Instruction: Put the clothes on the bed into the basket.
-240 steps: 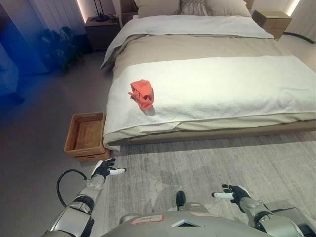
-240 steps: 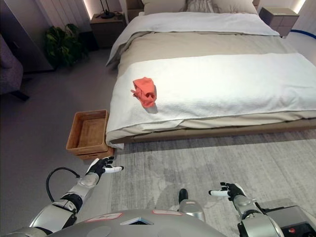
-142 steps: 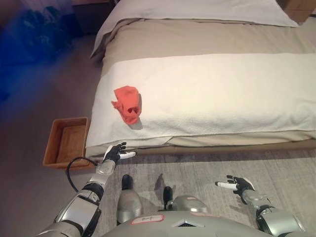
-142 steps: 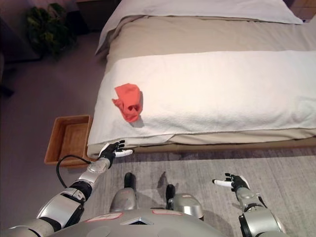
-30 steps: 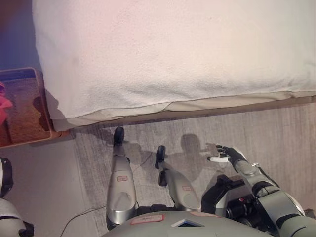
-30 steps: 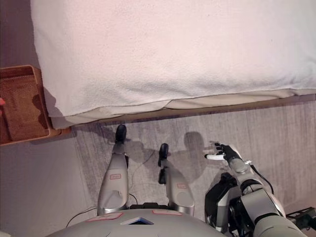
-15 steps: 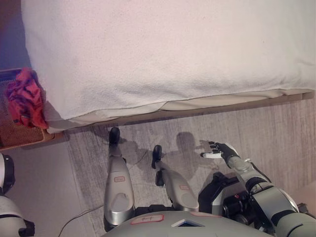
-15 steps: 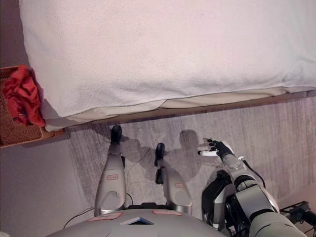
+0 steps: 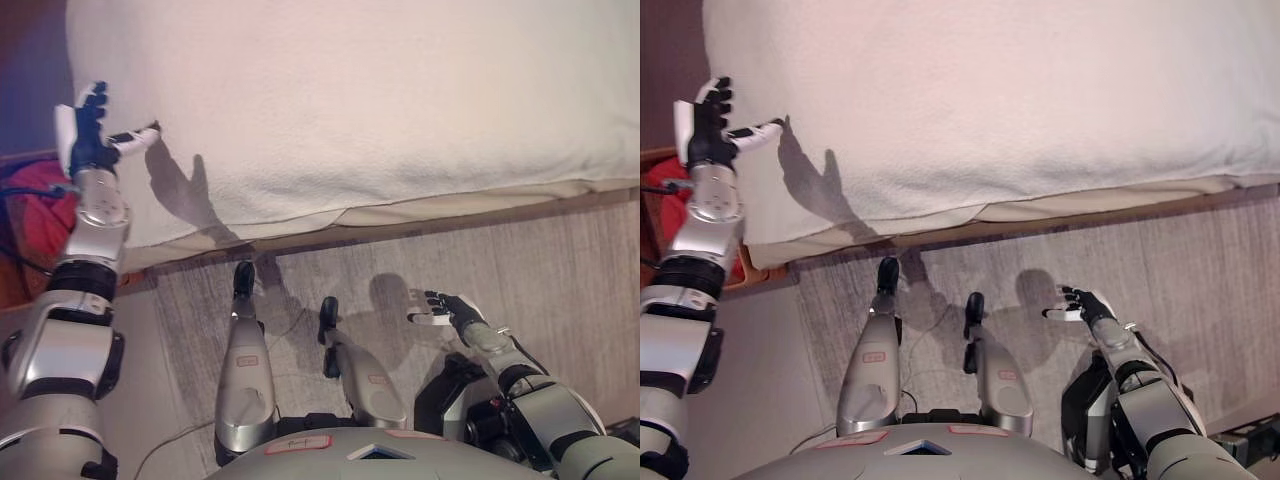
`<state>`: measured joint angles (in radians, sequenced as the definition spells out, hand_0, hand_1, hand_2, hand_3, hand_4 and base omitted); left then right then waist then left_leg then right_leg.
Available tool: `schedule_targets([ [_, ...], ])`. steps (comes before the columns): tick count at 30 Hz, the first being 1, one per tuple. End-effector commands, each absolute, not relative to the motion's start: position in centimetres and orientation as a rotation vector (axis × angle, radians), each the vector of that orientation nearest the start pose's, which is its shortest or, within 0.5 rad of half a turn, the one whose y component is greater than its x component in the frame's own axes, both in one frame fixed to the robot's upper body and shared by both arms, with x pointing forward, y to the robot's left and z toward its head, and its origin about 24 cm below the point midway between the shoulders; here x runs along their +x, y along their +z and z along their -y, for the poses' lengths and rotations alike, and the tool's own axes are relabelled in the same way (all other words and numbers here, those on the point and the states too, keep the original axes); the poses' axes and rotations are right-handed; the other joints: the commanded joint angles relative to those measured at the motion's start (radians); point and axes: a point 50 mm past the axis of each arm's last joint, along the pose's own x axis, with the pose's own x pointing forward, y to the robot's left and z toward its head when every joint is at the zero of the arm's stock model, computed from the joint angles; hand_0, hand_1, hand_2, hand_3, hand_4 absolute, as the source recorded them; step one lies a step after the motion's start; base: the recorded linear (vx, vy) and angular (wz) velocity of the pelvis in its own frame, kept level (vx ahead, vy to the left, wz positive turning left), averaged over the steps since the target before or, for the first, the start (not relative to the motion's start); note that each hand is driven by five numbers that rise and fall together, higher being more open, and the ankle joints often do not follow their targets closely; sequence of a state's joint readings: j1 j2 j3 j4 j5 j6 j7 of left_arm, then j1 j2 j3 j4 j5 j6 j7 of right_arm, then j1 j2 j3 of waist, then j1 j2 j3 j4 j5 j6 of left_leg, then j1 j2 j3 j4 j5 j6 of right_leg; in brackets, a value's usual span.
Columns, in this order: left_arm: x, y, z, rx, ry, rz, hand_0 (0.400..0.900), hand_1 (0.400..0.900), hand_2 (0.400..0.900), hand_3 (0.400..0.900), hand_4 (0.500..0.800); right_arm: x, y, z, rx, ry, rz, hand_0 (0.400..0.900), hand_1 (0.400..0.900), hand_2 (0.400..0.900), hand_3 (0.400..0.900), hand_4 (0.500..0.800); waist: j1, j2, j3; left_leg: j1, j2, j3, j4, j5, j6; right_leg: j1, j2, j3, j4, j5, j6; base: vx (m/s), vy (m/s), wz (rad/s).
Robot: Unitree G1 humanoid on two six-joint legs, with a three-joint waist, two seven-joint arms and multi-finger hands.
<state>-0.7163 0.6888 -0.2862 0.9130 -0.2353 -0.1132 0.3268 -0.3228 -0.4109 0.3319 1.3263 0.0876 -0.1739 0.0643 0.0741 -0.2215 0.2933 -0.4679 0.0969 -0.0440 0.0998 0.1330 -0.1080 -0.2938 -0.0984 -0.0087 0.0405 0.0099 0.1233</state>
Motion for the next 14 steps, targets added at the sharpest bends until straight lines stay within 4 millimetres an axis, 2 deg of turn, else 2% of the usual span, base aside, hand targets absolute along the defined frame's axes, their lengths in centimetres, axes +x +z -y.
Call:
schedule_targets([
  [1,36.7,14.7,-28.8,0.494,0.405,0.147,0.9,0.9,0.9,0.9,0.8,18.0,-10.1,31.2,-0.54,-0.084,-0.951,0.9,0.9,0.9,0.9,0.8,-0.026,0.01,-0.061,-0.101,0.044,-0.067,0.064,0.008,-0.01,0.052,-0.077,-0.002,0.006,0.055,0.069,0.0,0.006,-0.07],
  [2,36.7,14.7,-28.7,0.494,0.405,0.147,0.9,0.9,0.9,0.9,0.8,18.0,-10.1,31.2,-0.539,-0.084,-0.951,0.9,0.9,0.9,0.9,0.8,-0.026,0.01,-0.06,-0.1,0.044,-0.067,0.064,0.007,-0.01,0.052,-0.077,-0.002,0.006,0.054,0.069,0.01,0.01,-0.05],
  [3,37.2,14.2,-26.7,0.473,0.334,0.15,0.9,0.9,0.9,0.9,0.8,17.9,-10.1,31.3,-0.545,-0.087,-0.956,0.9,0.9,0.9,0.9,0.8,-0.033,0.014,-0.065,-0.093,0.046,-0.063,0.061,0.007,-0.009,0.053,-0.078,0.0,0.006,0.053,0.067,0.01,0.008,-0.03],
  [4,37.2,14.1,-26.7,0.472,0.334,0.15,0.9,0.9,0.9,0.9,0.8,17.9,-10.1,31.3,-0.545,-0.088,-0.956,0.9,0.9,0.9,0.9,0.8,-0.033,0.014,-0.064,-0.092,0.046,-0.063,0.06,0.007,-0.009,0.053,-0.078,0.001,0.006,0.053,0.067,0.01,0.016,-0.04],
  [6,37.6,13.3,-24.1,0.468,0.23,0.15,0.9,0.9,0.9,0.9,0.8,17.8,-10.2,31.4,-0.555,-0.093,-0.967,0.9,0.9,0.9,0.9,0.8,-0.041,0.026,-0.074,-0.077,0.045,-0.056,0.058,0.004,-0.007,0.058,-0.08,0.005,0.009,0.049,0.066,0.01,0.023,-0.04],
  [10,37.8,12.2,-22.7,0.5,0.168,0.115,0.9,0.9,0.9,0.9,0.8,17.4,-10.4,31.5,-0.566,-0.091,-0.984,0.9,0.9,0.9,0.9,0.8,-0.048,0.033,-0.085,-0.054,0.045,-0.048,0.053,-0.001,-0.006,0.064,-0.082,0.015,0.013,0.045,0.065,0.03,0.023,-0.08],
  [14,38.1,11.5,-22.4,0.52,0.165,0.071,0.9,0.9,0.9,0.9,0.8,17.5,-10.3,31.5,-0.586,-0.086,-0.998,0.9,0.9,0.9,0.9,0.8,-0.056,0.04,-0.092,-0.03,0.047,-0.036,0.042,-0.001,-0.005,0.067,-0.082,0.021,0.014,0.047,0.064,0.02,0.013,-0.09],
])
